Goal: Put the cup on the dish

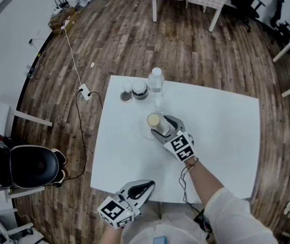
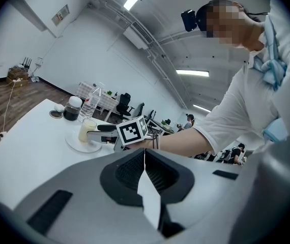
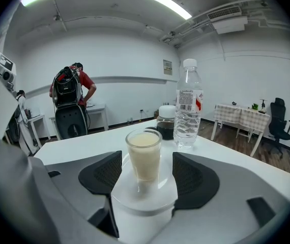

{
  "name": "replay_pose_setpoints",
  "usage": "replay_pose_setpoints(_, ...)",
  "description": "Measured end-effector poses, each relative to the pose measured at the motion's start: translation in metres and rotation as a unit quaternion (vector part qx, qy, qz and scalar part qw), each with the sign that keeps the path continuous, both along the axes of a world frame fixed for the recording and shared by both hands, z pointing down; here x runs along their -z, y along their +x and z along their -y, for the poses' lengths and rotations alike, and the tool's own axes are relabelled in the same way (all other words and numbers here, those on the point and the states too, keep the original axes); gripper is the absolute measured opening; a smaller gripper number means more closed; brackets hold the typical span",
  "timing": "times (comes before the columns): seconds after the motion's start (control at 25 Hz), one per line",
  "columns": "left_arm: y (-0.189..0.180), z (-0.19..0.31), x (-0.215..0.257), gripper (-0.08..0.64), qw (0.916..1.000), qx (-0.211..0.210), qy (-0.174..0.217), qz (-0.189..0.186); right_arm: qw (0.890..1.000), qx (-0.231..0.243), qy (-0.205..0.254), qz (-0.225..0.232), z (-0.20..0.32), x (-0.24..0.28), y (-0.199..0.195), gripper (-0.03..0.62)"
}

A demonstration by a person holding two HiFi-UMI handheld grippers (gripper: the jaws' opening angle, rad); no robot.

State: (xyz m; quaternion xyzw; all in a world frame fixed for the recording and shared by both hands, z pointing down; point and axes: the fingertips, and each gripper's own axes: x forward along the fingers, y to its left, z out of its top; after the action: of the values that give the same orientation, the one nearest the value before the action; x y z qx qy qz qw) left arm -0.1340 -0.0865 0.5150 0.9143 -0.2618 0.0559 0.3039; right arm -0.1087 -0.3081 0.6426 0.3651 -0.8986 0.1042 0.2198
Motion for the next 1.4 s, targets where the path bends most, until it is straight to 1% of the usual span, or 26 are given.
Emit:
replay_pose_setpoints(0.44,0.022,-0.009,0.005,0.002,0.9999,-0.01,0.005,0.0,1.0,-0.003,0.005,0.006,-0.021,0.01,0.019,0.311)
replay_pose_setpoints(0.76,0.045,-0.022,0.011,0.002,0.9997,-0.023,0.013,-0.001,1.0,-0.006,0.008,0.007,-0.04,0.017,0.041,0.265)
replay_pose_setpoints(0.84,0.05,-0.025,0.012,0.002,0.9996,-0.024,0.014,0.0,1.0,-0.008,0.014,0.008,-0.045,0.02,0.047,0.242)
replay_pose_setpoints(0.96,0.056,-0.03,0.013,0.002,0.9996,-0.025,0.016,0.002,1.0,-0.012,0.02,0.011,-0.053,0.026,0.055,0.187)
replay_pose_setpoints(1.16,0.069,-0.034,0.021,0.002,0.9993,-0.03,0.024,-0.001,0.999,-0.019,0.027,0.01,-0.064,0.038,0.07,0.113)
replay_pose_setpoints(1.4,0.088,-0.043,0.025,0.002,0.9986,-0.043,0.031,-0.001,0.999,-0.03,0.033,0.01,-0.075,0.045,0.09,0.072)
